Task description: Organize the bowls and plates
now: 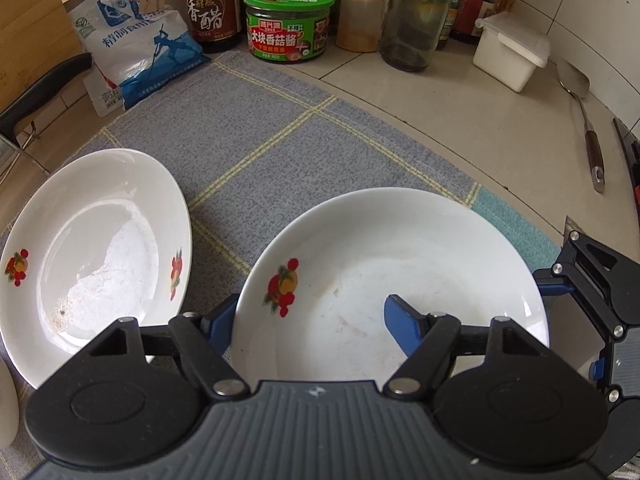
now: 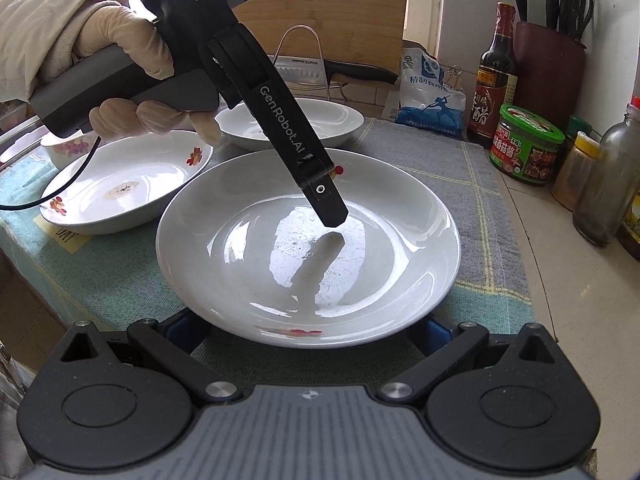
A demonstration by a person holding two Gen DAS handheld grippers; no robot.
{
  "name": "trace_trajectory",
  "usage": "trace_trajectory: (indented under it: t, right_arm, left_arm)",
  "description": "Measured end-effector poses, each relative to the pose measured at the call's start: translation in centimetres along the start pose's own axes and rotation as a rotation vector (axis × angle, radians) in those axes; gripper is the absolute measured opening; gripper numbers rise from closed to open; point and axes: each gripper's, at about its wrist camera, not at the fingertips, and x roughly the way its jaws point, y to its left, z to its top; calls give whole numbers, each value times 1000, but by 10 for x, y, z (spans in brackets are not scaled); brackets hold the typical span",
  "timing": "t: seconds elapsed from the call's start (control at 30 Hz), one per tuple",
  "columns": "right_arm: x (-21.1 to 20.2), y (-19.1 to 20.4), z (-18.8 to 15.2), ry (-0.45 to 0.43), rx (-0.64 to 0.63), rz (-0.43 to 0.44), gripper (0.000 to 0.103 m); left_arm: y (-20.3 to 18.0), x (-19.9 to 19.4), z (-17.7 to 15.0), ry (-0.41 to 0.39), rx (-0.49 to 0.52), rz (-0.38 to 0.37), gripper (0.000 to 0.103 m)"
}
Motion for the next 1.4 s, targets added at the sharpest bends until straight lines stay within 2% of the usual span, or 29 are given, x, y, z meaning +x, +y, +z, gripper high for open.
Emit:
trace_trajectory:
  t: [0.4,0.67,1.4]
  right_arm:
    - [4,-48,12,8,-13,-46,103]
    - [19,-73,18,14,-21,-40,103]
    - [46,-103,28,15,-30,-52,103]
  left_arm:
    - [-7,19,44,-47,13,-16,75]
    - [-4,37,71,-61,3,-4,75]
    - [7,62,94,-83,-36,18,75]
